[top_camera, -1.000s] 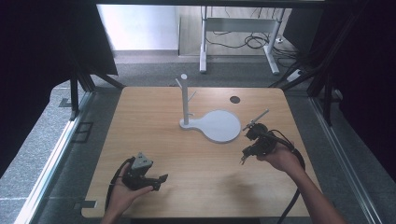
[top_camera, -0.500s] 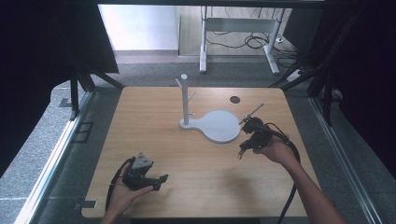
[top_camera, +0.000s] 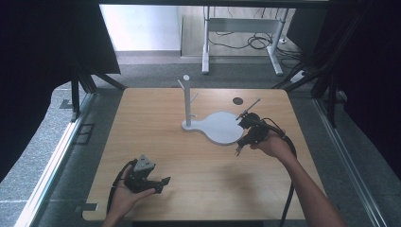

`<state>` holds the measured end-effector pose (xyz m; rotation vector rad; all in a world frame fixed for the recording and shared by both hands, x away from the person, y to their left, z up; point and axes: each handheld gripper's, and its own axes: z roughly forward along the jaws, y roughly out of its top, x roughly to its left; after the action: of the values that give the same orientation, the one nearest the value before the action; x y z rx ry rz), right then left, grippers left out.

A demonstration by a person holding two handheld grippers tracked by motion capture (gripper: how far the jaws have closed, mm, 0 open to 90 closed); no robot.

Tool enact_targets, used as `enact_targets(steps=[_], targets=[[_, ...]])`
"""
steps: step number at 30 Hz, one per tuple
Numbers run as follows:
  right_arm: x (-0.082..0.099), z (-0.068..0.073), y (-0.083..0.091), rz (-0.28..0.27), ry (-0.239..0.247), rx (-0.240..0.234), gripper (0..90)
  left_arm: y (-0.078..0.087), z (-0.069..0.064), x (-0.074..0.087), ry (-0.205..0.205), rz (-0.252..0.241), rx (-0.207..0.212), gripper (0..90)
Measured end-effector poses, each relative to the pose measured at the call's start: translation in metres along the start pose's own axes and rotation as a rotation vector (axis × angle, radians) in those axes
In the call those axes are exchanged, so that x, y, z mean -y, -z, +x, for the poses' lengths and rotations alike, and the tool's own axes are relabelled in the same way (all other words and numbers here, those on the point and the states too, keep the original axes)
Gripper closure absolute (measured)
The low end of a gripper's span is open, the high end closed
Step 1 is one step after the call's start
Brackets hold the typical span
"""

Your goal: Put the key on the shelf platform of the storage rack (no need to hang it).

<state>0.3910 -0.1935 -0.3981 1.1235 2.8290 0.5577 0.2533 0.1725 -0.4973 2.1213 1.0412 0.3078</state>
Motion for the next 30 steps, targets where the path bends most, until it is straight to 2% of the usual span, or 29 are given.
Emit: enact_targets(steps=[15,30], targets=[[-0.028,-0.007,-0.005,0.009,-0.010,0.004,89.6,0.000,0.001,0.000,-0.005,0.001,0.003,21.5],[-0.046,-0.018,-0.015,0.014,-0.037,0.006,89.6,0.001,0.003,0.000,-0.001,-0.002,0.002,21.4]])
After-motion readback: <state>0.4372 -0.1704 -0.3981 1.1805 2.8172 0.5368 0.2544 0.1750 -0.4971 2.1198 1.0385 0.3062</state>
